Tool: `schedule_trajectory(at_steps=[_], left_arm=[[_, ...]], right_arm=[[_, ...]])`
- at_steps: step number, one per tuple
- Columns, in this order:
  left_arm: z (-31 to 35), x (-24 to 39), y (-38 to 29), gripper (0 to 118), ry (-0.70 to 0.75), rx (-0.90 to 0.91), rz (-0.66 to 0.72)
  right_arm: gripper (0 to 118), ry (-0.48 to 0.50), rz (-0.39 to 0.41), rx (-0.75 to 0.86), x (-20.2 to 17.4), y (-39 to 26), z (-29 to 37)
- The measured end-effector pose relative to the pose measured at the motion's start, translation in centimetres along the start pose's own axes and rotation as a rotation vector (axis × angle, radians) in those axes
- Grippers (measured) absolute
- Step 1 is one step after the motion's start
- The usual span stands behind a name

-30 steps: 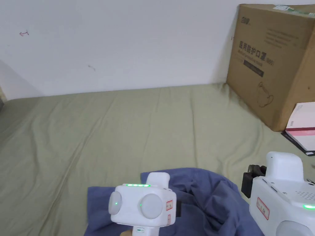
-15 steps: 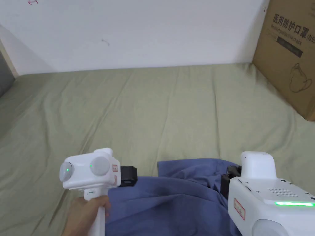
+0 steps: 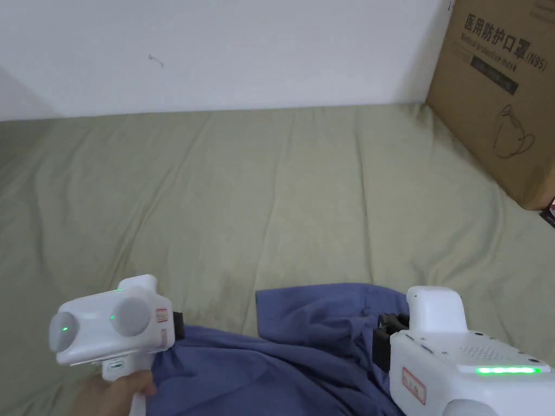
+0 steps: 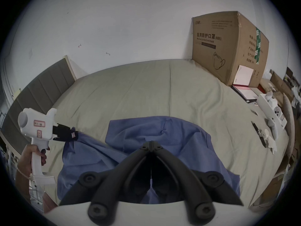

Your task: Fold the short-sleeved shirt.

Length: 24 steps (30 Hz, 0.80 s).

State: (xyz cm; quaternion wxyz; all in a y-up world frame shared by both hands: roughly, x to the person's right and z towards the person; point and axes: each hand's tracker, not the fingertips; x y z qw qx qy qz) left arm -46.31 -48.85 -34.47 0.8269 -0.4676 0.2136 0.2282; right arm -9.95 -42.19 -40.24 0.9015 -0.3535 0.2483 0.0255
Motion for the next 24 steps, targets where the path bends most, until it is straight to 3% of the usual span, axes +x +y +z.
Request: schedule_trajectory(at_steps=[3, 4, 5, 6, 7, 8, 9, 10, 14, 16, 18, 19, 20, 21, 23, 24], left_arm=[[1.6, 0.1, 0.1, 7, -0.006, 0.029, -0.028], [2.1, 0.3, 0.1, 7, -0.005, 0.046, -0.055], [2.6, 0.7, 0.1, 7, -0.012, 0.056, -0.071], [3.0, 0.9, 0.0, 7, -0.013, 0.065, -0.082], [3.3, 1.1, 0.0, 7, -0.012, 0.071, -0.089], [3.6, 1.2, 0.0, 7, -0.014, 0.075, -0.092], [3.8, 1.4, 0.1, 7, -0.017, 0.081, -0.093], [3.9, 1.5, 0.1, 7, -0.021, 0.086, -0.095], [3.9, 1.8, 0.3, 7, -0.010, 0.090, -0.118], [3.8, 1.8, 0.3, 7, -0.009, 0.085, -0.119], [3.6, 1.8, 0.5, 7, -0.008, 0.077, -0.122], [3.7, 1.7, 0.4, 7, -0.009, 0.079, -0.128], [3.8, 1.7, 0.4, 7, -0.006, 0.080, -0.136], [4.0, 1.7, 0.4, 7, 0.001, 0.081, -0.141], [4.7, 1.6, 0.2, 7, 0.004, 0.086, -0.146], [5.1, 1.5, 0.2, 7, 0.002, 0.086, -0.144]], right_arm=[[1, -0.002, 0.023, 0.005, 1.5, 2.5, -1.9], [7, 0.006, 0.027, 0.009, 2.1, 3.5, -2.9], [27, 0.009, 0.028, 0.018, 2.7, 4.3, -4.1], [27, 0.012, 0.026, 0.014, 3.3, 5.3, -5.8], [38, 0.031, 0.023, -0.027, 3.9, 6.0, -7.5], [64, 0.041, 0.028, -0.101, 4.4, 7.1, -10.0], [106, 0.046, 0.049, -0.253, 4.8, 7.2, -12.5], [112, 0.049, 0.037, -0.243, 5.2, 7.2, -14.3], [111, -0.002, 0.084, -0.409, 6.3, 6.7, -20.8], [104, -0.060, 0.123, -0.482, 6.2, 5.8, -22.7], [99, -0.036, 0.121, -0.433, 5.9, 5.9, -21.8], [80, -0.027, 0.125, -0.387, 5.4, 6.1, -20.4], [52, -0.011, 0.143, -0.331, 4.8, 6.2, -19.4], [4, -0.060, 0.198, -0.304, 4.4, 6.0, -19.3], [4, -0.089, 0.242, -0.381, 4.1, 5.3, -20.5], [4, -0.087, 0.205, -0.365, 4.0, 5.4, -20.4]])
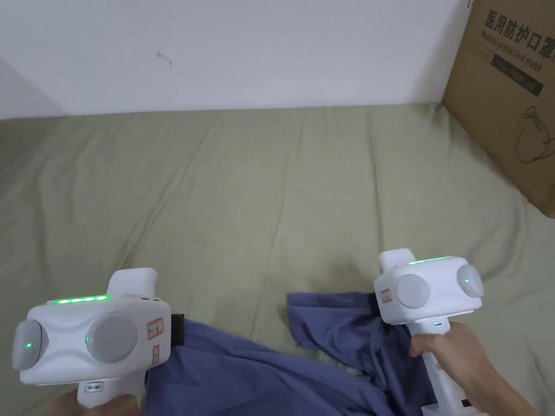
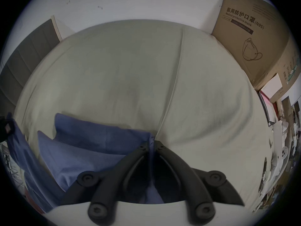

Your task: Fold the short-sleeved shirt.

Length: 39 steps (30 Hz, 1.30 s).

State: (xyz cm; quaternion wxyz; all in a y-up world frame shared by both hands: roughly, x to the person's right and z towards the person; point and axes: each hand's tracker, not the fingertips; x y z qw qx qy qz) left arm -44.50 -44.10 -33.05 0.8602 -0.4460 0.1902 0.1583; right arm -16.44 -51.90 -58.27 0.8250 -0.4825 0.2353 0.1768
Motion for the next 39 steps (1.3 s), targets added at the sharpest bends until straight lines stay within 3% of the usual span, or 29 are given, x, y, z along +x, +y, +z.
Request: schedule_trajectory(at_steps=[6, 11, 17, 22, 24, 30, 39], left_arm=[[3.9, -1.0, 0.5, 7, 0.024, 0.045, -0.005], [9.4, -1.1, 1.7, 7, 0.088, 0.155, -0.060], [16.7, -2.1, 4.3, 6, 0.132, 0.290, -0.057], [22.8, -2.9, 6.8, 6, 0.184, 0.404, -0.060], [24.8, -3.3, 7.8, 6, 0.159, 0.440, -0.034], [28.9, -2.4, 10.8, 6, 0.184, 0.528, -0.033], [28.3, -2.5, 19.0, 6, 0.267, 0.591, -0.018]], right_arm=[[4, 0.093, -0.092, 0.076, 2.4, 1.5, 6.6], [4, 0.086, -0.174, 0.236, 6.1, 3.0, 15.6], [4, 0.000, -0.235, 0.424, 10.8, 4.2, 27.5], [4, -0.002, -0.322, 0.567, 14.1, 4.6, 36.0], [4, 0.045, -0.356, 0.607, 14.7, 4.7, 38.5], [4, 0.060, -0.367, 0.666, 13.0, 5.3, 43.1], [4, 0.062, -0.377, 0.714, 12.8, 14.5, 43.1]])
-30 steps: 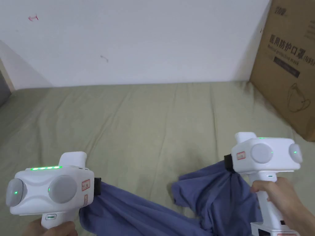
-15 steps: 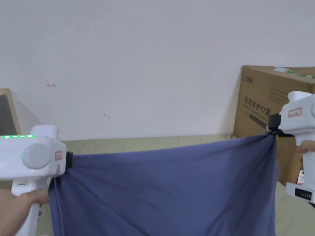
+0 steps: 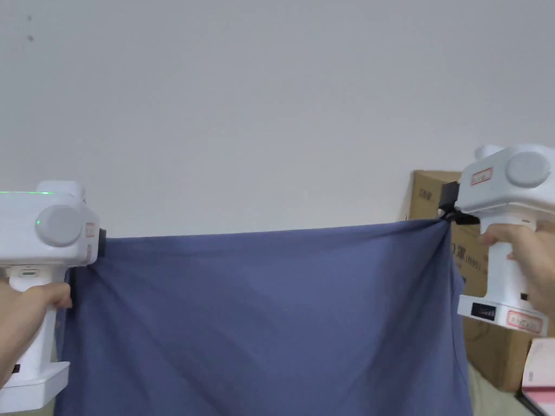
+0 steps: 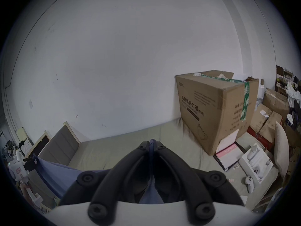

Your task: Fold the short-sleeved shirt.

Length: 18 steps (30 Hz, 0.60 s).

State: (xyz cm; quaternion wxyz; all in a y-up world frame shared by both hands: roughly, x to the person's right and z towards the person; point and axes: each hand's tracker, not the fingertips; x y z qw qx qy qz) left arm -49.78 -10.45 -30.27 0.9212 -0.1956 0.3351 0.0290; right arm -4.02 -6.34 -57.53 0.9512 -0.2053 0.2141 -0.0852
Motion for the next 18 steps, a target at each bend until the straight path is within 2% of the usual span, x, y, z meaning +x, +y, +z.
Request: schedule_trajectory(at_steps=[6, 10, 14, 18], left_arm=[[-5.8, 0.0, 6.7, 6, 0.021, 0.062, 0.059], [-7.9, 0.3, 10.8, 6, 0.056, 0.144, 0.066], [-9.1, 0.5, 13.3, 6, 0.067, 0.198, 0.056], [-10.1, 0.7, 13.5, 6, 0.096, 0.225, 0.074]], right_arm=[[4, -0.006, 0.005, 0.083, -3.5, 6.1, -5.6], [4, 0.007, -0.042, 0.157, -5.1, 9.3, -7.5], [4, -0.025, 0.014, 0.207, -6.7, 10.8, -8.2], [4, -0.029, 0.025, 0.225, -7.7, 10.6, -8.9]])
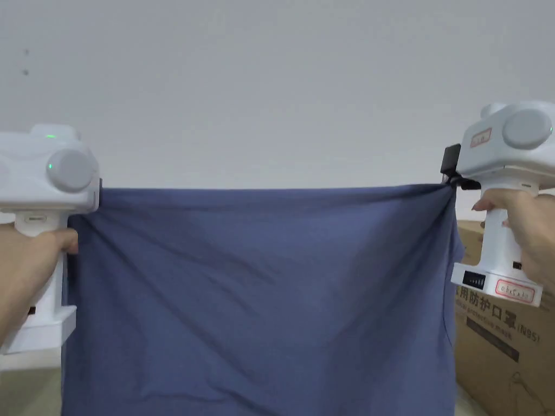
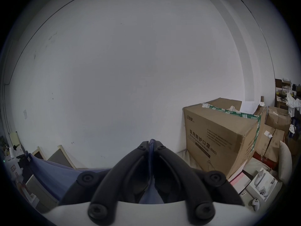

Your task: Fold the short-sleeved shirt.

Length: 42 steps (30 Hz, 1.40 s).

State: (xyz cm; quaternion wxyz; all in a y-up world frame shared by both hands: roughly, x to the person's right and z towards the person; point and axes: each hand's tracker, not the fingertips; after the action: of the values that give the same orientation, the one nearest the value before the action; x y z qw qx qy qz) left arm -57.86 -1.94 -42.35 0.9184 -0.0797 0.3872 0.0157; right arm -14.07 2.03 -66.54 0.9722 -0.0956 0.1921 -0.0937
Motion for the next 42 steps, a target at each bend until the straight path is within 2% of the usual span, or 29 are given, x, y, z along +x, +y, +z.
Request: schedule_trajectory(at_steps=[2, 7, 8, 10, 15, 17, 19, 21, 23, 25, 27, 29, 31, 34, 35, 38, 40, 42], left_arm=[[0.6, -0.3, 0.0, 6, 0.016, -0.015, -0.028], [-3.4, 0.0, -3.4, 6, 0.030, -0.117, -0.051], [-6.5, 0.9, -7.7, 6, 0.035, -0.137, -0.050], [-9.1, 1.5, -11.5, 6, 0.028, -0.183, -0.070], [-15.3, 2.6, -22.9, 6, 0.060, -0.369, -0.143], [-14.4, 3.5, -28.2, 6, 0.066, -0.450, -0.142], [-15.4, 3.2, -32.6, 6, 0.057, -0.532, -0.166], [-16.4, 3.7, -36.5, 6, 0.056, -0.591, -0.181], [-16.2, 2.5, -39.2, 6, 0.051, -0.634, -0.137], [-14.1, 2.4, -41.0, 6, 0.028, -0.657, -0.094], [-12.9, 1.6, -42.0, 6, 0.012, -0.668, -0.171], [-10.1, 1.4, -42.6, 6, -0.001, -0.661, -0.206], [-7.5, 0.2, -42.8, 6, -0.004, -0.656, -0.192], [-1.1, -1.1, -43.3, 6, -0.029, -0.649, -0.193], [1.0, -1.7, -43.6, 6, -0.072, -0.659, -0.208], [7.5, -3.3, -44.6, 6, -0.057, -0.663, -0.260], [11.3, -4.8, -45.4, 6, -0.059, -0.660, -0.246], [14.8, -6.3, -46.4, 6, -0.081, -0.685, -0.235]], right_arm=[[4, -0.001, 0.036, -0.013, -0.5, -1.2, -0.3], [4, 0.008, 0.009, -0.095, 0.2, -6.0, -3.8], [4, -0.005, 0.020, -0.114, 0.2, -7.4, -4.7], [4, -0.038, 0.077, -0.185, 0.3, -10.9, -7.2], [4, -0.083, 0.063, -0.382, 2.5, -21.8, -13.3], [4, -0.119, 0.132, -0.469, 3.4, -27.3, -15.1], [4, -0.142, 0.161, -0.579, 4.8, -32.3, -16.5], [4, -0.143, 0.093, -0.654, 6.2, -36.2, -16.6], [4, -0.148, 0.071, -0.709, 7.0, -39.5, -15.4], [4, -0.153, 0.097, -0.740, 7.9, -41.6, -14.4], [4, -0.160, 0.096, -0.761, 9.6, -42.8, -13.6], [4, -0.151, 0.045, -0.767, 10.7, -43.2, -11.2], [4, -0.126, 0.033, -0.758, 11.3, -43.4, -7.8], [4, -0.116, 0.059, -0.769, 12.0, -44.5, -1.9], [4, -0.115, 0.053, -0.778, 12.5, -45.0, 0.4], [4, -0.112, 0.004, -0.788, 13.9, -46.3, 7.3], [4, -0.117, 0.002, -0.797, 14.6, -47.0, 11.5], [4, -0.118, -0.035, -0.799, 15.4, -47.8, 15.9]])
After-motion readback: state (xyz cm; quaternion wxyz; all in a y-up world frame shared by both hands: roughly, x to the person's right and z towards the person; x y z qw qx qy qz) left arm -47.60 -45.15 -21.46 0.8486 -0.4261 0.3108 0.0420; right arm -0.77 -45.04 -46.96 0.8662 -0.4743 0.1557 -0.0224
